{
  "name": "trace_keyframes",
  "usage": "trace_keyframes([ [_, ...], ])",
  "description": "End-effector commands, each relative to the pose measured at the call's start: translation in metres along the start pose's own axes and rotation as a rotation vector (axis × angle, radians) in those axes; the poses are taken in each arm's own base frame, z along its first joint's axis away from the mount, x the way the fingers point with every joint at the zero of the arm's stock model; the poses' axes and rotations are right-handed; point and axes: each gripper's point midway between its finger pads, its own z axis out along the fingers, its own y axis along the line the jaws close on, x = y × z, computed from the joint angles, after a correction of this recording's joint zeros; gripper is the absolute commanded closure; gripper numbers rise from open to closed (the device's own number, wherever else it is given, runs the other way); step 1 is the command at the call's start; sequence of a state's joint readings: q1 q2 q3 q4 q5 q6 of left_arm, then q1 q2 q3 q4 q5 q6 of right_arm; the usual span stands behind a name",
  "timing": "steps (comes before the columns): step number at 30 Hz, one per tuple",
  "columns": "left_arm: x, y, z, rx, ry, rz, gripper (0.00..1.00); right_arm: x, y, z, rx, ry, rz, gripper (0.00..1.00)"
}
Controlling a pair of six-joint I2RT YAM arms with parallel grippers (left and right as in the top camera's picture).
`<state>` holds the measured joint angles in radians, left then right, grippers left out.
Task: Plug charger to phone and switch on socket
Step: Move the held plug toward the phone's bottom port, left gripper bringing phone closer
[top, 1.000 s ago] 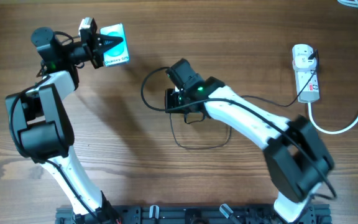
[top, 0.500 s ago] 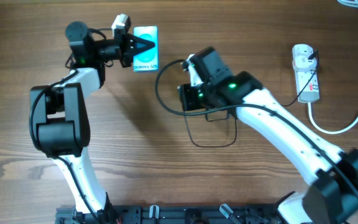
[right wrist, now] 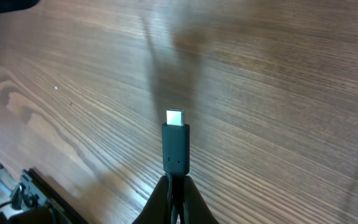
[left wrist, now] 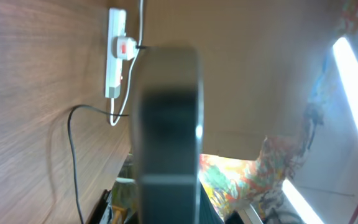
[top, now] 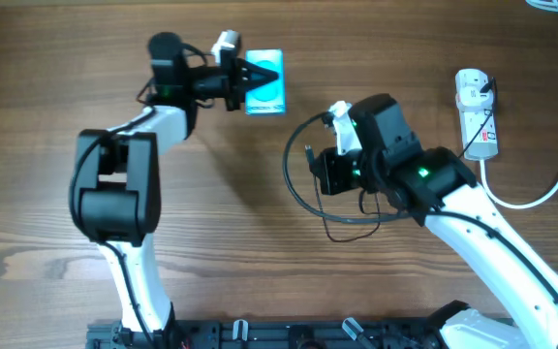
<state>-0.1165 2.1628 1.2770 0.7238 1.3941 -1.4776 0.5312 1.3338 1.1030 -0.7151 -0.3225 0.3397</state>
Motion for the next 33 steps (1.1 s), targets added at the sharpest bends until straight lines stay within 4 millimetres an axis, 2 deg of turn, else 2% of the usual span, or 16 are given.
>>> trace_keyframes([
  [1,0.0,0.001,0.025,-0.018,-0.019,0.048,0.96,0.009,0.003,-0.006,-0.029,-0.002,-0.028,0.96],
  [6,0.0,0.017,0.043,-0.062,-0.05,0.017,0.96,0.017,0.001,-0.007,-0.025,0.006,0.004,0.96],
  [11,0.004,0.02,0.058,-0.079,-0.058,0.04,0.96,0.02,-0.009,-0.006,0.025,0.012,0.058,0.96],
  [18,0.007,0.021,0.066,-0.084,-0.053,0.064,0.96,0.017,-0.013,-0.003,0.046,-0.001,0.089,0.96],
  [27,0.012,0.022,0.073,-0.087,-0.04,0.087,0.96,0.014,-0.022,0.021,0.067,0.026,0.104,0.96],
  [33,0.012,0.022,0.073,-0.087,-0.036,0.109,0.96,0.005,-0.021,0.026,0.056,-0.001,0.094,0.96],
])
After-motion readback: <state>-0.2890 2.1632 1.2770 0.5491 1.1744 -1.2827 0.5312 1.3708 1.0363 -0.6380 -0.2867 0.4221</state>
